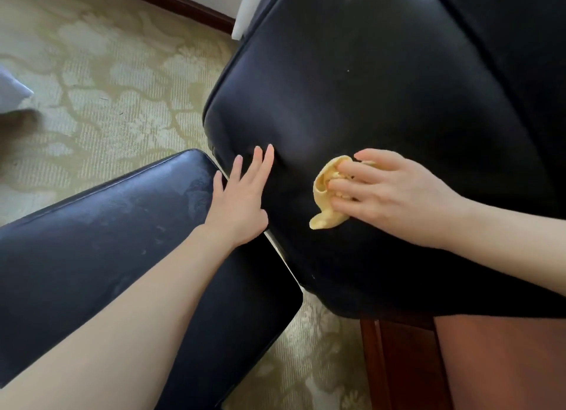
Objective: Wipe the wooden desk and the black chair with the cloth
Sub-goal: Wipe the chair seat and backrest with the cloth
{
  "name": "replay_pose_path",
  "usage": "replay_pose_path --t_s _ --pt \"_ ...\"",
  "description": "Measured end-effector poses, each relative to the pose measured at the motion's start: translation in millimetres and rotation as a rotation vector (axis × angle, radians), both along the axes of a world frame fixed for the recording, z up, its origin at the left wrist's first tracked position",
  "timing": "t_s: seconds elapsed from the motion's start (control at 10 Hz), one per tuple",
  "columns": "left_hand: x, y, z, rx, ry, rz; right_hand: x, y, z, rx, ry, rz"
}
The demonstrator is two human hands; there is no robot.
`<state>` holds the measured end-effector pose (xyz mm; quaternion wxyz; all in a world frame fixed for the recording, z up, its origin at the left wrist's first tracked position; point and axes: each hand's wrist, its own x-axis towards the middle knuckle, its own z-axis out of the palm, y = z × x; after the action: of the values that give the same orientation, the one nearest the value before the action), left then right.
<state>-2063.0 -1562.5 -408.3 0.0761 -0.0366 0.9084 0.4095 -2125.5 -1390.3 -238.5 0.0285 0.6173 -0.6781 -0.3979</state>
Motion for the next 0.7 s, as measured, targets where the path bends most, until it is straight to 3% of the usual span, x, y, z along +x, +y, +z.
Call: replay_pose_path --t_s 0.2,0.4,0.5,0.7 --pt "3 -22 -11 -0.093 0.084 -0.073 -54 -84 -22 -0.09 0.066 -0.039" --pt "15 -60 -25 -0.262 0.102 -0.065 -72 -165 -68 -0.237 0.023 -0.292" --pt "17 -75 -32 -0.308 0.083 -0.042 -73 -197 -97 -0.235 0.024 -0.373" --pt "29 -91 -53 -0.342 -0.008 0.024 -60 -210 -161 -0.041 0.074 -0.266"
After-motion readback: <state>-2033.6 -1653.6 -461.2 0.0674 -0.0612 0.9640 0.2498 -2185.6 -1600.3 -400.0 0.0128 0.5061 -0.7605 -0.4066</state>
